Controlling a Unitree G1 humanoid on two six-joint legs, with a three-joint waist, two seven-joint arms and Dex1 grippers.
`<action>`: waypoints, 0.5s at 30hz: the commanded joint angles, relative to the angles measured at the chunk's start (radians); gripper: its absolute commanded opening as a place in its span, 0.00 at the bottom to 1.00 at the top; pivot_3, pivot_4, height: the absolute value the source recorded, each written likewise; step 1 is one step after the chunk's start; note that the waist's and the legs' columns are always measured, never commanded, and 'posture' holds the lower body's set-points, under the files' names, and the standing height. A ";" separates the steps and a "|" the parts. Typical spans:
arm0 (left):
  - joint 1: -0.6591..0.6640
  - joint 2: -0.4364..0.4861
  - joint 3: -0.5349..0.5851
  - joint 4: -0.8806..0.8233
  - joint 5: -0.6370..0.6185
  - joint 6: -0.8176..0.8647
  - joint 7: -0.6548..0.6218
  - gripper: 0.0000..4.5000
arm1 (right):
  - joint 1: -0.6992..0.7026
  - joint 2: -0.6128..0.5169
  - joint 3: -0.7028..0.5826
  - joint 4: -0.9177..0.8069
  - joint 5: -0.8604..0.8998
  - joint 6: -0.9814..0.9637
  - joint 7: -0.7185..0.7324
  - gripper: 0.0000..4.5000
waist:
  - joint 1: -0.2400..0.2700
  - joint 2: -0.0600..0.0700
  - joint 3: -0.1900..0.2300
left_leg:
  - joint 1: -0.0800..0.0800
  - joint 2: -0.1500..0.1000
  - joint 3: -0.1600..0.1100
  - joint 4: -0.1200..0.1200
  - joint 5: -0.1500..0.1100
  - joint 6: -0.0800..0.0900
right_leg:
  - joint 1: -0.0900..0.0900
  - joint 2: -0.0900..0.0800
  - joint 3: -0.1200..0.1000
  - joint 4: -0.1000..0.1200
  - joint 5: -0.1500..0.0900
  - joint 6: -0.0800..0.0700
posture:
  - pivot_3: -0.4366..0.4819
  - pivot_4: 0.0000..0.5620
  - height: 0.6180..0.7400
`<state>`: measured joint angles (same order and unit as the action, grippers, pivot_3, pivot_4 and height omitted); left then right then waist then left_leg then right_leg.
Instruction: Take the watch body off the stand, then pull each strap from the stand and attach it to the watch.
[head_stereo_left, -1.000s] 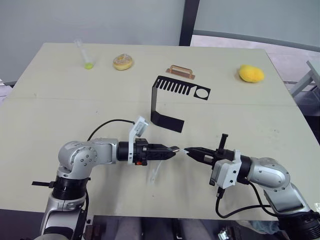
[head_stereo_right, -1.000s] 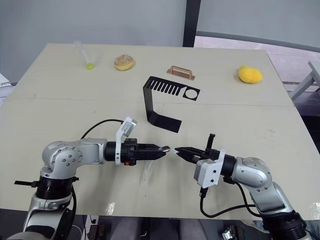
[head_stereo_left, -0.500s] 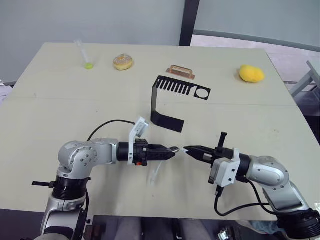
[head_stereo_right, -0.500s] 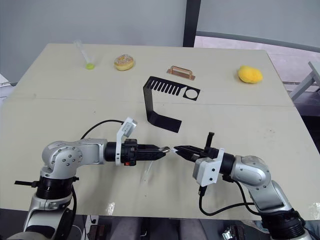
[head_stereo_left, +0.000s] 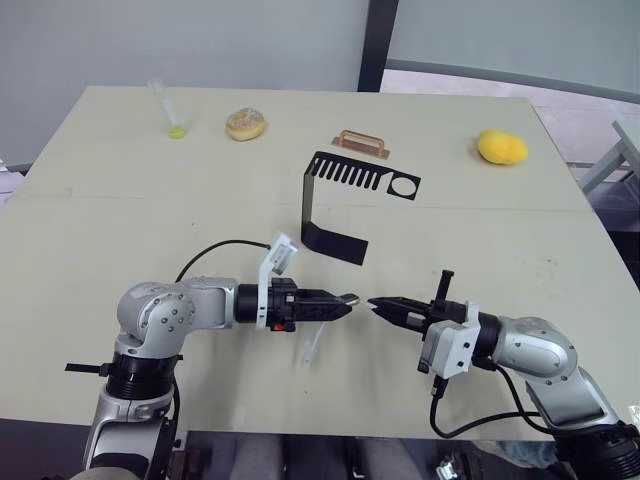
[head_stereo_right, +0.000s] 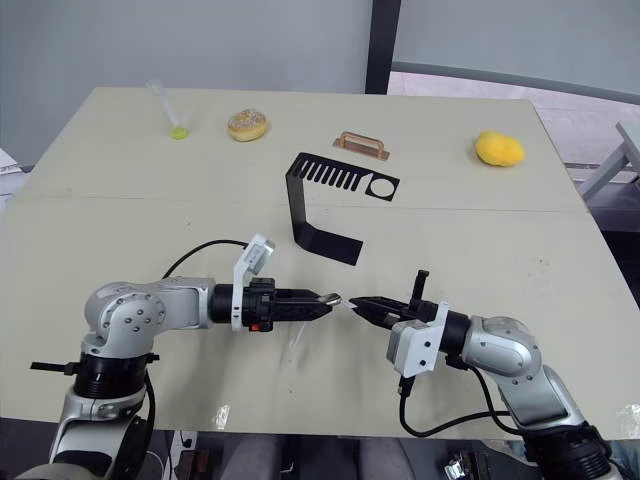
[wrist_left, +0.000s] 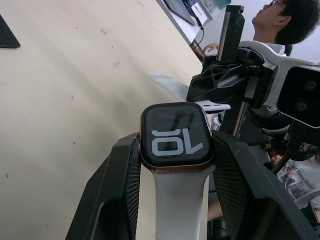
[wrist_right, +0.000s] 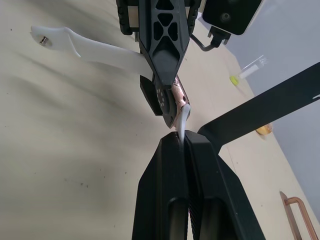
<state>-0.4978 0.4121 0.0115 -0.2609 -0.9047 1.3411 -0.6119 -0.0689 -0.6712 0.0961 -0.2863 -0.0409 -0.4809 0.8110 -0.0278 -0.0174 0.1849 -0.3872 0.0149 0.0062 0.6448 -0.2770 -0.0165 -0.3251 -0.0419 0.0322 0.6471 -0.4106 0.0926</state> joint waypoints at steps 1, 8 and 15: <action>-0.015 -0.011 -0.006 -0.042 -0.039 0.001 -0.017 0.35 | -0.006 -0.003 0.002 -0.017 0.008 -0.020 -0.013 0.00 | 0.000 0.000 0.000 | 0.000 0.000 0.000 0.000 0.000 0.000 | 0.000 0.000 0.000 0.000 0.000 0.000 | 0.48 0.27 1.00; -0.019 -0.011 -0.013 -0.044 -0.037 0.007 -0.015 0.35 | -0.021 0.009 0.009 -0.020 -0.003 -0.013 -0.022 0.00 | 0.001 0.000 0.000 | 0.000 0.000 0.000 0.000 0.000 0.000 | 0.000 0.000 0.000 0.000 0.000 0.000 | 0.48 0.27 1.00; -0.025 -0.015 -0.014 -0.042 -0.034 0.012 -0.009 0.35 | -0.022 0.017 0.018 -0.023 -0.008 -0.011 -0.022 0.00 | 0.001 0.000 0.000 | 0.000 0.000 0.000 0.000 0.000 0.000 | 0.000 0.000 0.000 0.000 0.000 0.000 | 0.48 0.27 1.00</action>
<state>-0.5021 0.4121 0.0115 -0.2614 -0.9047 1.3507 -0.6105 -0.0809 -0.6667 0.1001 -0.2857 -0.0550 -0.4794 0.8109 -0.0271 -0.0174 0.1849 -0.3872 0.0148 0.0062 0.6449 -0.2770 -0.0166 -0.3250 -0.0419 0.0322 0.6470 -0.4106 0.0926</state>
